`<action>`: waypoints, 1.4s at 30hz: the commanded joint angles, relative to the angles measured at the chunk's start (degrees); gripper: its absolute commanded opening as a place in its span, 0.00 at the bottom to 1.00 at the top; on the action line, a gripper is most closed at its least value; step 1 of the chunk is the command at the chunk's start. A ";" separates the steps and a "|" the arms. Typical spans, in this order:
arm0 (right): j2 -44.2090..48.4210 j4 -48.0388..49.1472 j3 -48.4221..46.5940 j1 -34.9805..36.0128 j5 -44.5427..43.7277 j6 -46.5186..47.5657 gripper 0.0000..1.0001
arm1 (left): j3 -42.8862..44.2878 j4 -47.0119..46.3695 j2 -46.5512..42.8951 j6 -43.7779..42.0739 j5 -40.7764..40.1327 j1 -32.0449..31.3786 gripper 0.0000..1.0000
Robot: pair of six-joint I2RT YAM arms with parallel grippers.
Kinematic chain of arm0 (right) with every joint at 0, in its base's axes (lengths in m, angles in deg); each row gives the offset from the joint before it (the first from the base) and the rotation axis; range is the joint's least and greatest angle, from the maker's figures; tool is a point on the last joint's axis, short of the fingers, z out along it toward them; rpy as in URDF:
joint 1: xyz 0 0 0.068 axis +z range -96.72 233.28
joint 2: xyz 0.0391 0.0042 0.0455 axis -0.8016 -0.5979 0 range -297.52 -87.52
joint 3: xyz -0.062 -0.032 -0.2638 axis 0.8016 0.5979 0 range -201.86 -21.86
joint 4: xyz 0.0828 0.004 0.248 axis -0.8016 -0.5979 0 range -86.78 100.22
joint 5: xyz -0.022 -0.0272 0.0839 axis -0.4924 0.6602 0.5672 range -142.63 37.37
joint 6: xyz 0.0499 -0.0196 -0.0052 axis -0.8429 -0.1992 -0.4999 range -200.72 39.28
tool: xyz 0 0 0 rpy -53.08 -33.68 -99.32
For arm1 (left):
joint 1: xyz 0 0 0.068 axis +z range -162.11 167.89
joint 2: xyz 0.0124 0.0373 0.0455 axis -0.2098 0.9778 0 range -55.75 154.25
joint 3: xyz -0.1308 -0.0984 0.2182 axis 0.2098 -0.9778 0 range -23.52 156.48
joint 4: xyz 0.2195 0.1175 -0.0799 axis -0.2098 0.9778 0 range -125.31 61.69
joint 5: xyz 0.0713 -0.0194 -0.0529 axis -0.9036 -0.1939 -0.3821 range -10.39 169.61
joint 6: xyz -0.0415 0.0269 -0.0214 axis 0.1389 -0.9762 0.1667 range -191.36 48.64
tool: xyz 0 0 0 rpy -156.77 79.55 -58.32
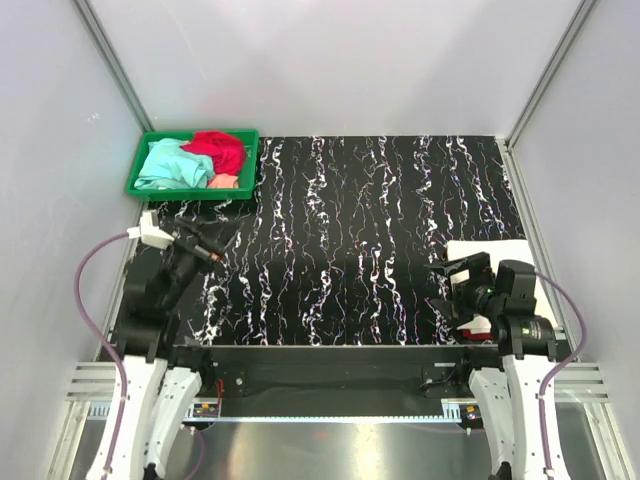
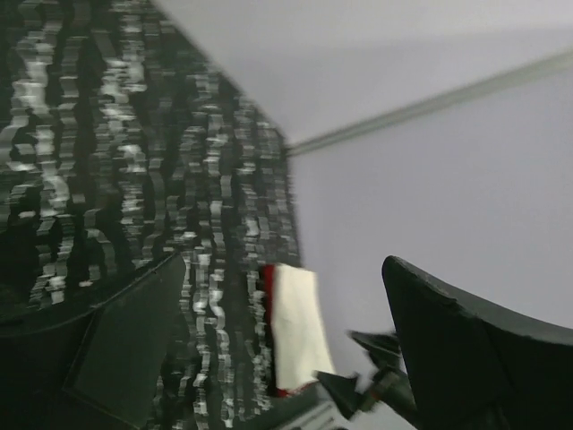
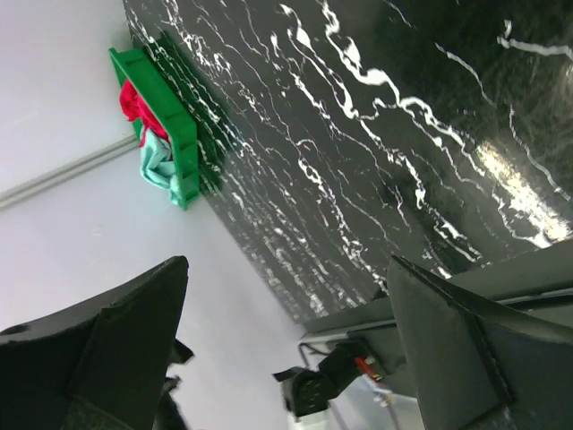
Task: Fold and stack the t-shirts
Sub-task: Grab the tshirt from the pile
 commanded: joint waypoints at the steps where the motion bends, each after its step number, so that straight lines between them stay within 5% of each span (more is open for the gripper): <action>1: -3.76 -3.44 -7.78 -0.19 -3.98 9.37 1.00 | 7.06 8.72 11.10 -9.35 -9.50 -0.15 0.99; 8: -10.97 -5.29 -20.09 0.60 -4.15 24.58 1.00 | 22.09 5.12 33.07 -20.96 -26.91 5.27 0.99; 14: -16.16 -7.30 -28.09 0.69 -4.94 30.92 1.00 | 33.60 -2.62 52.66 -26.49 -24.55 16.70 0.96; 21: -15.29 -5.74 -27.31 0.69 -8.63 30.84 1.00 | 48.27 -0.80 73.57 -31.86 -22.52 19.19 0.88; 31: -19.32 0.42 -24.49 0.69 -10.31 28.90 0.95 | 64.28 5.71 91.97 -26.95 -14.19 19.89 0.80; 38: -23.02 1.22 -26.07 0.69 -10.31 30.57 0.95 | 66.31 4.15 96.10 -23.16 -11.63 19.98 0.55; 39: -23.46 1.13 -26.42 0.69 -10.48 30.92 0.95 | 67.18 4.58 96.81 -23.16 -10.32 20.07 0.47; 42: -24.08 0.78 -27.48 0.69 -10.04 32.15 0.96 | 72.10 7.12 97.95 -22.64 -8.03 20.24 0.00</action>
